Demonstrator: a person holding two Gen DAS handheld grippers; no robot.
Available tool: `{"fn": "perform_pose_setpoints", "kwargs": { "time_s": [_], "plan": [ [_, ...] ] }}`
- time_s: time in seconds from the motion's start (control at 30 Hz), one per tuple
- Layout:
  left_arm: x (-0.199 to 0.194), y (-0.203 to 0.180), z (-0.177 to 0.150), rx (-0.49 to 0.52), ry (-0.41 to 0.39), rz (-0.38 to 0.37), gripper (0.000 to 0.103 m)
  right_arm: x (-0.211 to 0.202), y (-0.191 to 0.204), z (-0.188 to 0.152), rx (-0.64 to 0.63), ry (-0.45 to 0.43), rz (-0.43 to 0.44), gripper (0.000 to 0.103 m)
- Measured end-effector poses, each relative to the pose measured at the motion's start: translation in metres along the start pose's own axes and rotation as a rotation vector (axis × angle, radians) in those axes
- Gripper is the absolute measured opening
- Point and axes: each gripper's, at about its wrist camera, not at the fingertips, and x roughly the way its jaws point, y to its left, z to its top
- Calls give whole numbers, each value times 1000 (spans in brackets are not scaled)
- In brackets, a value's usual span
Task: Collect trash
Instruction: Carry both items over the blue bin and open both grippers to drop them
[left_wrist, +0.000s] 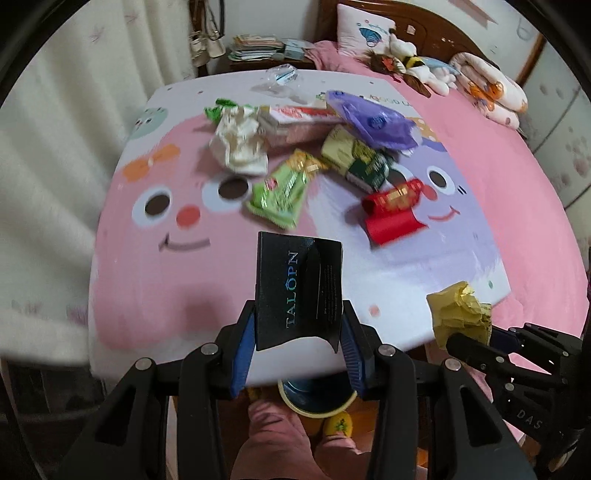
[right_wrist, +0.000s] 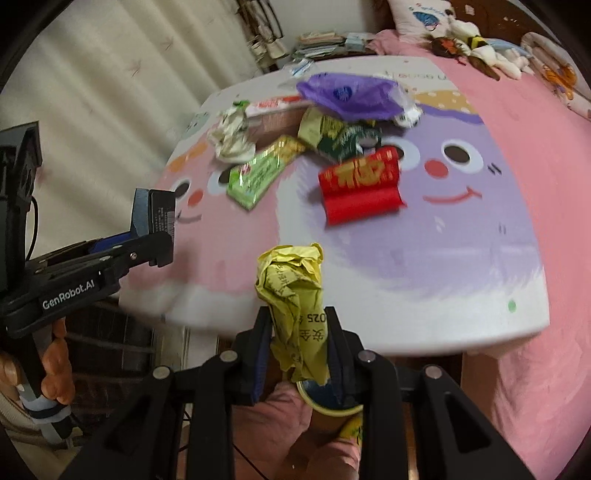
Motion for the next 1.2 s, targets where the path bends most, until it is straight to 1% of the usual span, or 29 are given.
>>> {"fn": "perform_pose_setpoints", "kwargs": {
  "time_s": [0.1,0.17,0.23,0.37,0.5,0.67,0.83,0.9,0.97,1.07,1.1,1.2],
  "plan": [
    [-4,-12,-30,-31,-9,12,41,-1,-7,-23,-32,35,20,27],
    [-1,-17,-48,-47,1,13,41,0,-11,-35,-47,57,31,27],
    [4,-22,-67,-63,24,21,41,1,-17,-45,-49,75,43,27],
    [16,-30,-92,-80,73,40,41,4,-25,-64,-47,105,65,27],
    [35,-36,-113,-75,117,53,41,26,-29,-83,-46,155,74,27],
    [74,-42,-136,-62,177,47,42,82,-45,-108,19,225,75,28],
    [133,-49,-162,-6,226,47,44,152,-66,-135,75,265,63,28],
    [168,-51,-176,12,248,37,44,187,-76,-148,89,277,44,28],
    [198,-52,-187,19,254,28,44,218,-85,-160,99,283,41,28],
    [245,-50,-203,30,255,39,46,263,-97,-176,116,291,24,30],
    [257,-50,-209,32,249,42,49,281,-102,-183,125,294,18,30],
    [289,-47,-222,45,254,53,55,316,-113,-197,147,293,7,31]
  ]
}}
